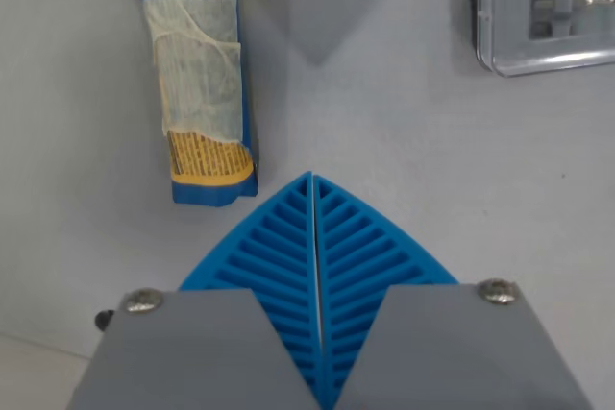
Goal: Pick up the blue bag
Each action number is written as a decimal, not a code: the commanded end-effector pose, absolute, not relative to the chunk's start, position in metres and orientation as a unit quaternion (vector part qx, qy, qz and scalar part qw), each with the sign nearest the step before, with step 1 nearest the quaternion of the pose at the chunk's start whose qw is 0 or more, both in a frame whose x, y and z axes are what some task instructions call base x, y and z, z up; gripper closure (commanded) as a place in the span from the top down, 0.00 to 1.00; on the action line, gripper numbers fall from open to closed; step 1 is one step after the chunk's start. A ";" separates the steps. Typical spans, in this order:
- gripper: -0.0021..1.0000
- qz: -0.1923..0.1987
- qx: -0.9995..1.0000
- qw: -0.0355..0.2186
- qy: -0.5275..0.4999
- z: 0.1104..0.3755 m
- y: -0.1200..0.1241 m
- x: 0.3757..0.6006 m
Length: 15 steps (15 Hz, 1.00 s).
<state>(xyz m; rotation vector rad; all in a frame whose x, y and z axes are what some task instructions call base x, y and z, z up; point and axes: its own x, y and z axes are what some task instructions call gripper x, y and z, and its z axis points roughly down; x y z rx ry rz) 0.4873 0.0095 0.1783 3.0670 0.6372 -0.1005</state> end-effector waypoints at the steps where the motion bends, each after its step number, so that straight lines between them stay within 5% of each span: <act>1: 0.00 0.002 0.977 0.020 0.213 0.191 0.008 0.475; 15: 0.00 0.002 0.977 0.020 0.213 0.214 0.009 0.473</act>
